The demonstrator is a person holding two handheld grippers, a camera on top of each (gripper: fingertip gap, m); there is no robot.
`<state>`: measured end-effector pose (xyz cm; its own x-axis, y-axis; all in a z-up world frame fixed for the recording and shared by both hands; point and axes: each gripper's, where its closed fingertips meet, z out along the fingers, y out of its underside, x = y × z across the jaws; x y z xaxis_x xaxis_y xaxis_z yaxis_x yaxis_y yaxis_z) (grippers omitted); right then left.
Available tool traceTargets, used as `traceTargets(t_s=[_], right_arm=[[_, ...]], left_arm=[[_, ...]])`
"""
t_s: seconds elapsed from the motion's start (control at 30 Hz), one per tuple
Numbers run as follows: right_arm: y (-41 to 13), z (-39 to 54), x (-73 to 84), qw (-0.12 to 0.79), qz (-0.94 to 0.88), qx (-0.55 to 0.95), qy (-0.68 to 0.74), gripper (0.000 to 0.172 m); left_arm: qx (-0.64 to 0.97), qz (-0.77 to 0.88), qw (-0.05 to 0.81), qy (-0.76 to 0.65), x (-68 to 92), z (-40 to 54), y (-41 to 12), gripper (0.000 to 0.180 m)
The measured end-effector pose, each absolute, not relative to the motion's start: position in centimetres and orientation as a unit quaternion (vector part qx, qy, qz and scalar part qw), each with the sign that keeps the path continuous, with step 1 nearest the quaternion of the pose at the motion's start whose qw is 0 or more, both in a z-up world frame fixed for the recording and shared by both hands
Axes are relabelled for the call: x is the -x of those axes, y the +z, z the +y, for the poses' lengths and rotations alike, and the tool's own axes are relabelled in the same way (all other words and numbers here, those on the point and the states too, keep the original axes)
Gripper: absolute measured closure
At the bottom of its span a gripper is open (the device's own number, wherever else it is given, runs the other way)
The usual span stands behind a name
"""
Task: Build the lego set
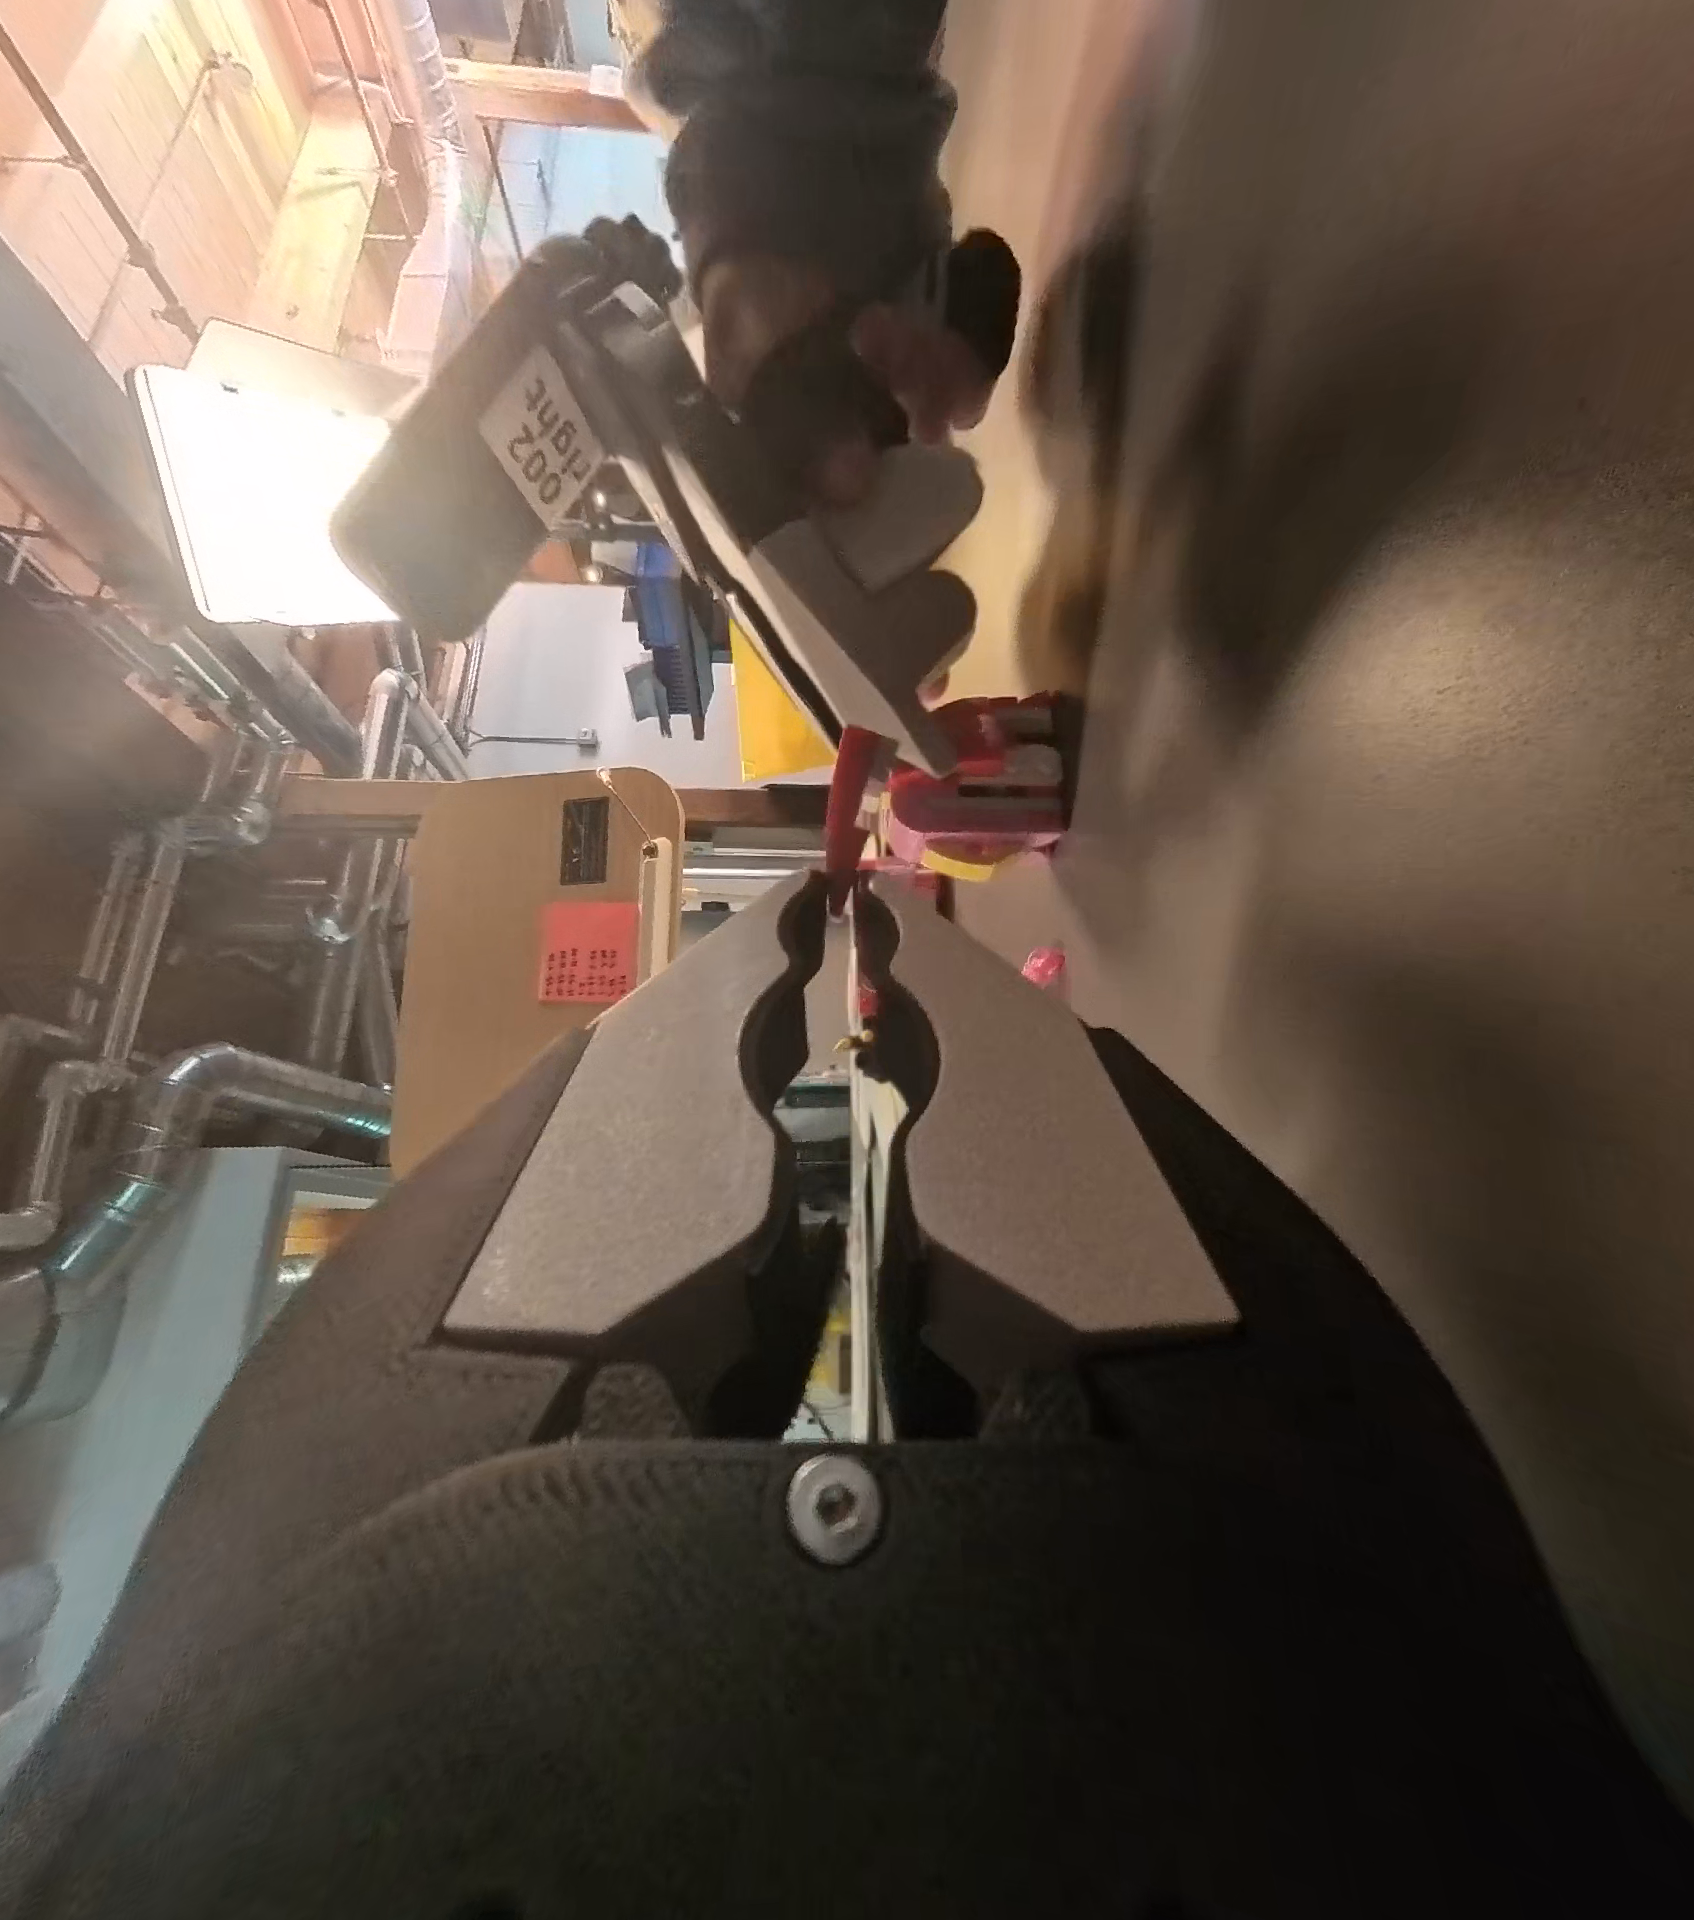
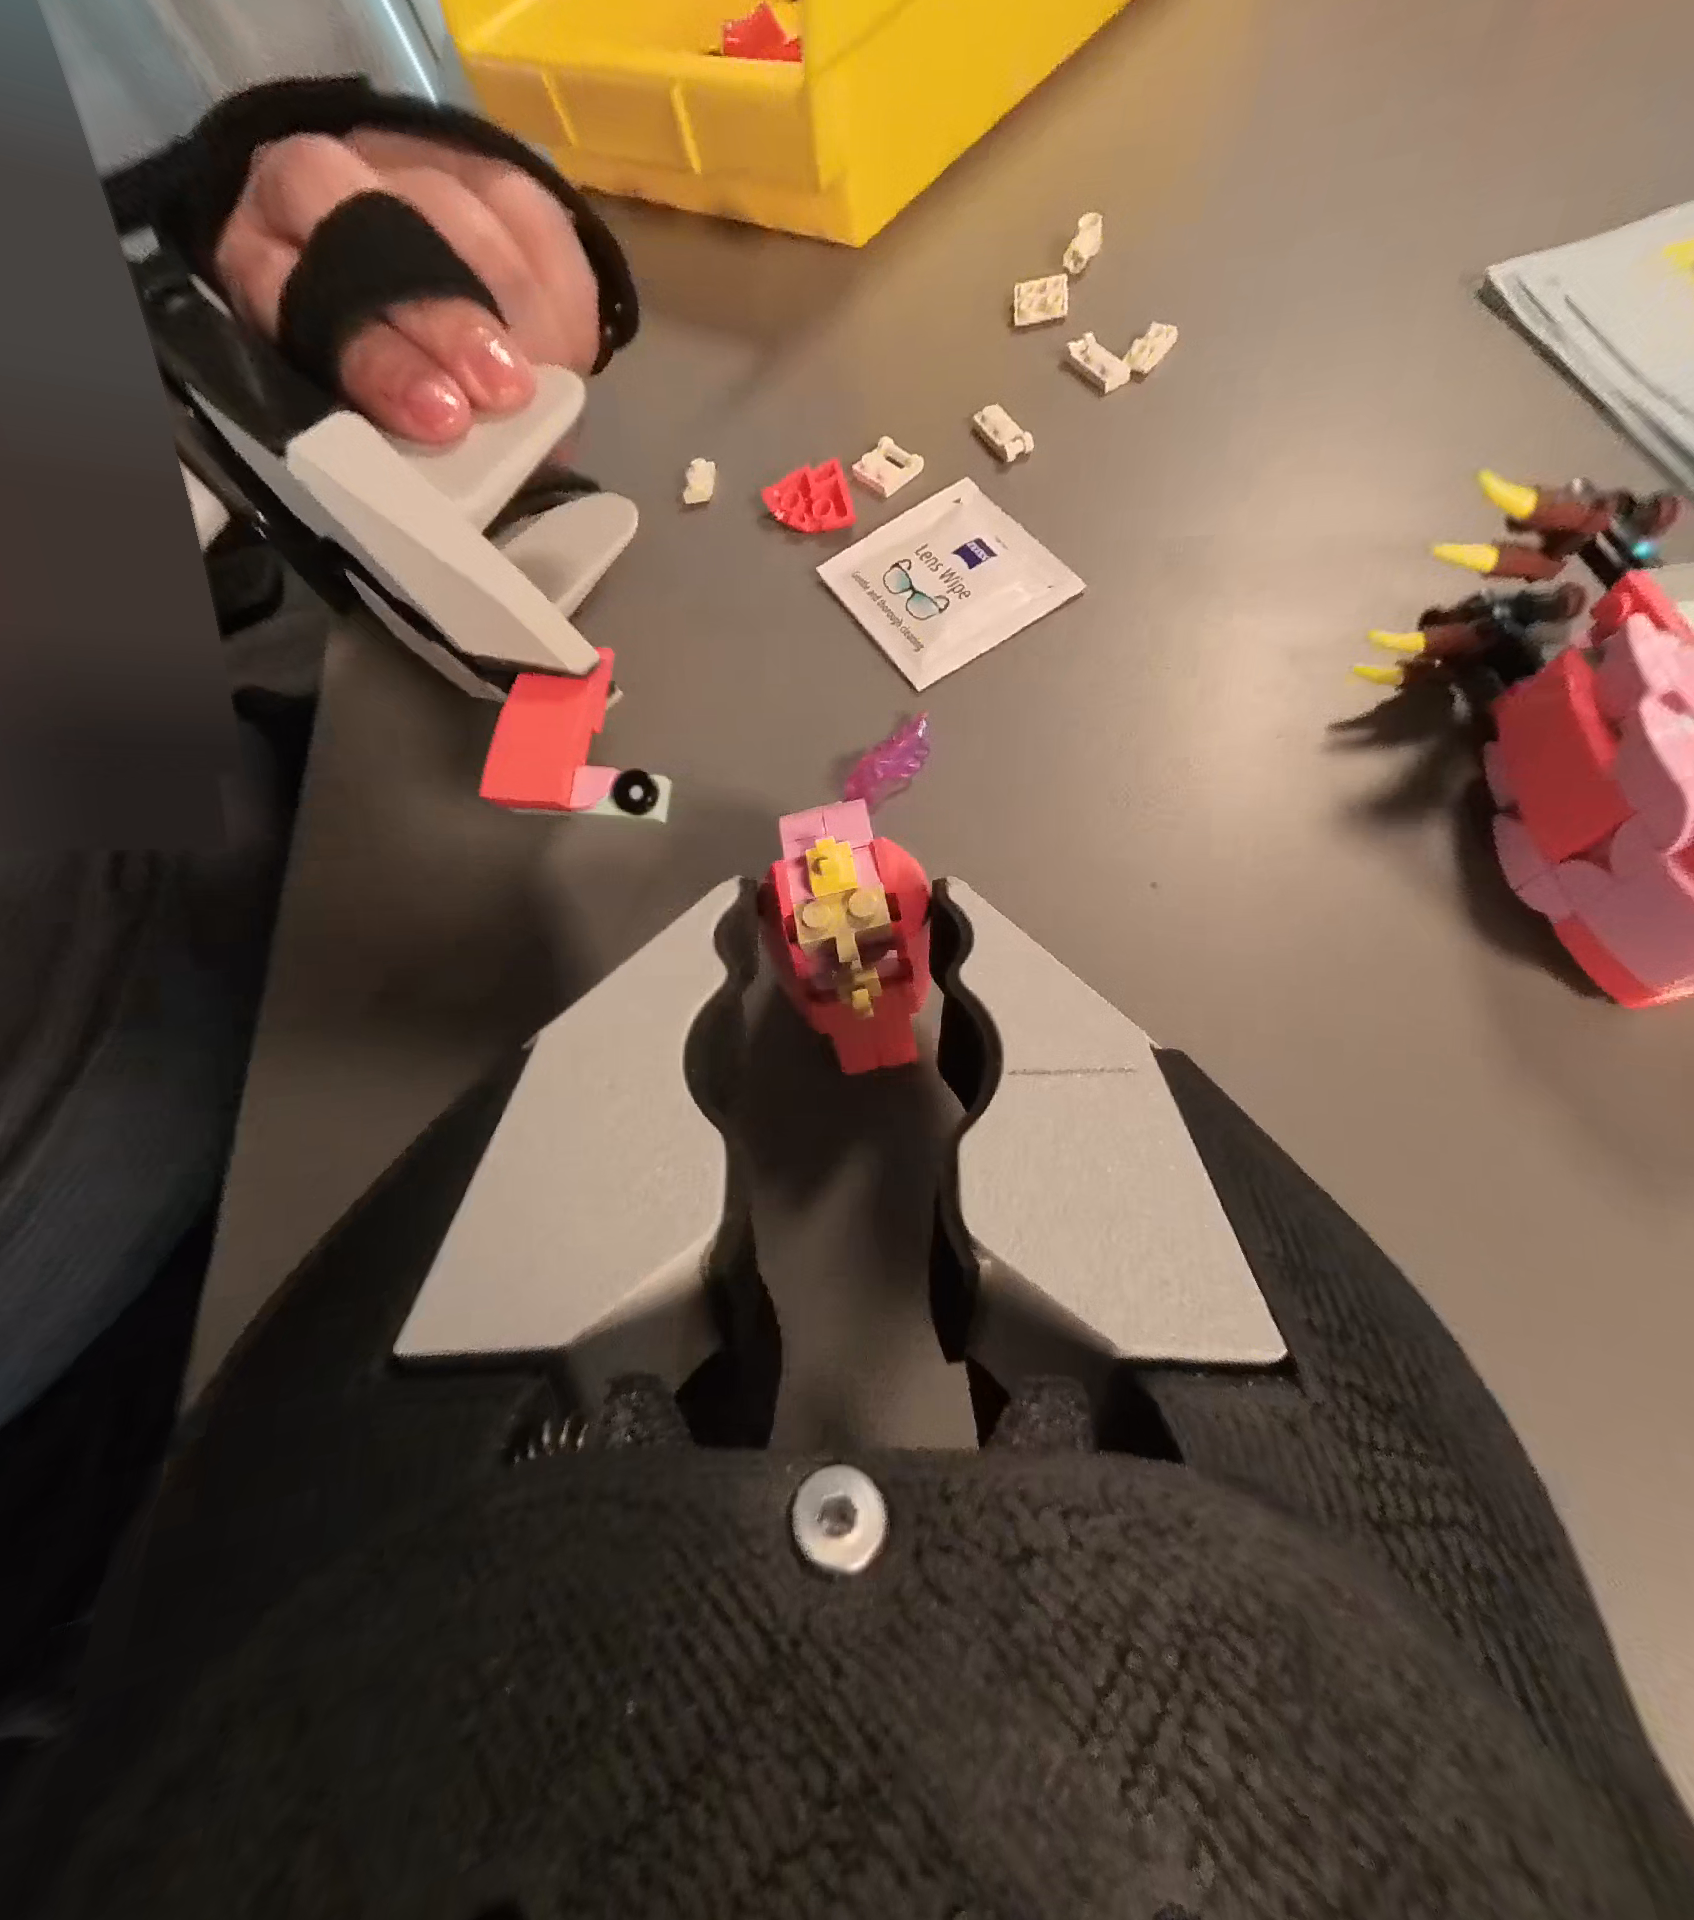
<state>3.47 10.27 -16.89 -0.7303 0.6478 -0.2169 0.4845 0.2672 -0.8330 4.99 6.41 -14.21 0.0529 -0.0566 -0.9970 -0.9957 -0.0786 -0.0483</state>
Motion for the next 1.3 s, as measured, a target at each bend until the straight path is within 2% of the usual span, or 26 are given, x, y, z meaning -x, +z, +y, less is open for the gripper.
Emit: traceTargets(t_s=[0.2, 0.4, 0.67, 1.3], right_arm=[[-16.8, 11.4, -3.5, -0.011, -0.73, 0.472, 0.494, 0.14], [-17.0, 10.9, -5.3, -0.15, -0.67, 0.535, 0.492, 0.14], [-17.1, 11.5, -5.0, -0.122, -0.69, 0.527, 0.48, 0.136], [-17.6, 12.5, -4.3, -0.15, -0.628, 0.583, 0.494, 0.136]], left_arm=[[0.546, 0.467, 0.493, 0.491, -4.7, 6.2, -13.5, 0.176], [0.544, 0.467, 0.494, 0.491, -4.9, 6.2, -13.5, 0.177], [0.544, 0.469, 0.493, 0.49, -4.9, 6.3, -13.6, 0.177], [0.542, 0.471, 0.496, 0.488, -5.1, 6.2, -13.6, 0.177]])
